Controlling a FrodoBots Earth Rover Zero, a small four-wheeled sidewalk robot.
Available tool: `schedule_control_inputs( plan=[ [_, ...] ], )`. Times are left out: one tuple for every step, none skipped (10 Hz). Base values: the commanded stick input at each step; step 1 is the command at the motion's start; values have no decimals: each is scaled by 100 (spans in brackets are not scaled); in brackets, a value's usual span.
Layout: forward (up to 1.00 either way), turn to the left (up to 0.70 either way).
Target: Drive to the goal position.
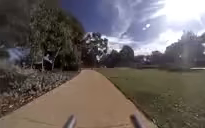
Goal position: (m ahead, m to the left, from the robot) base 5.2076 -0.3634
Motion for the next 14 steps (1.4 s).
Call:
schedule_control_inputs(
  plan=[
    [100, 1],
    [100, 13],
    [100, 38],
    [100, 15],
    [100, 0],
    [100, 0],
    [100, 0],
    [100, 0],
    [100, 0],
    [100, 0],
    [100, 0],
    [100, 0],
    [100, 0],
    [100, 0]
  ],
)
